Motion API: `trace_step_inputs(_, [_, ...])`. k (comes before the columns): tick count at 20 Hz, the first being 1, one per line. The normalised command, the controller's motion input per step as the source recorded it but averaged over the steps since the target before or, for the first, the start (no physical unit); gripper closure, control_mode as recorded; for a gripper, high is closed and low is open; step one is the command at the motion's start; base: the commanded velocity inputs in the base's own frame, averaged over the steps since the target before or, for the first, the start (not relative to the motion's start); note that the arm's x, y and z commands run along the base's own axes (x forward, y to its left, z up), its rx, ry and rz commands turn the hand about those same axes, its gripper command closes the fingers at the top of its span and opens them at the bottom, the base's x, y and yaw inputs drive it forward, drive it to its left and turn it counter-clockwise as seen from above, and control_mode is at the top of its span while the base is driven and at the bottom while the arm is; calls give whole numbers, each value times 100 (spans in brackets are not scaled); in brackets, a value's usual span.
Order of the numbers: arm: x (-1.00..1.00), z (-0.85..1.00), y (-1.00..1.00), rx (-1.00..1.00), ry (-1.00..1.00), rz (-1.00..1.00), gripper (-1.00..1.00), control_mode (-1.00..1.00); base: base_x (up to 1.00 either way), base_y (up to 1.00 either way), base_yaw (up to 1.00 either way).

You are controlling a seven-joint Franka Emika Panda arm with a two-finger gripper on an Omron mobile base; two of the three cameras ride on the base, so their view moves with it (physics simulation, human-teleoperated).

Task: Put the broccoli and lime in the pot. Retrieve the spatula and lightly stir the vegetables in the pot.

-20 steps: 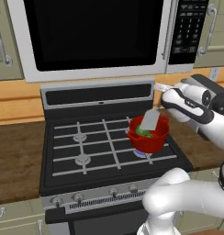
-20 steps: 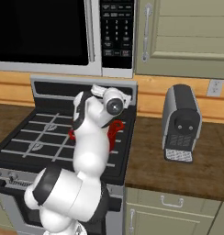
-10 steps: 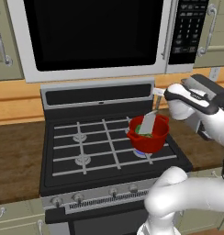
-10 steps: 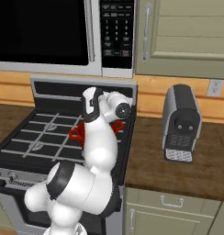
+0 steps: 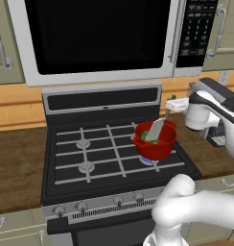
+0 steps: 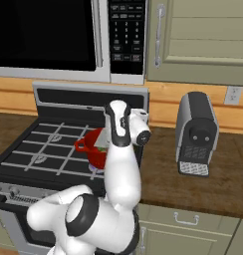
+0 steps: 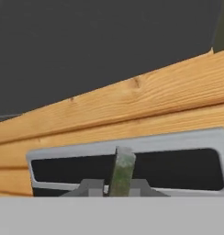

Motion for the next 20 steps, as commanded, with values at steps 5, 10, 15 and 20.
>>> trace_step_inputs(5, [-20,-23,-5,-14,-20,9,100,-100,0,0,0])
trace_step_inputs(10, [9,19,0,-11,-4,4,100,-100,0,0,0])
trace_step_inputs(15, [-1,41,5,-10,-3,4,100,-100,0,0,0])
trace_step_inputs(20, [-5,-17,14,-15,-2,3,100,-100,0,0,0])
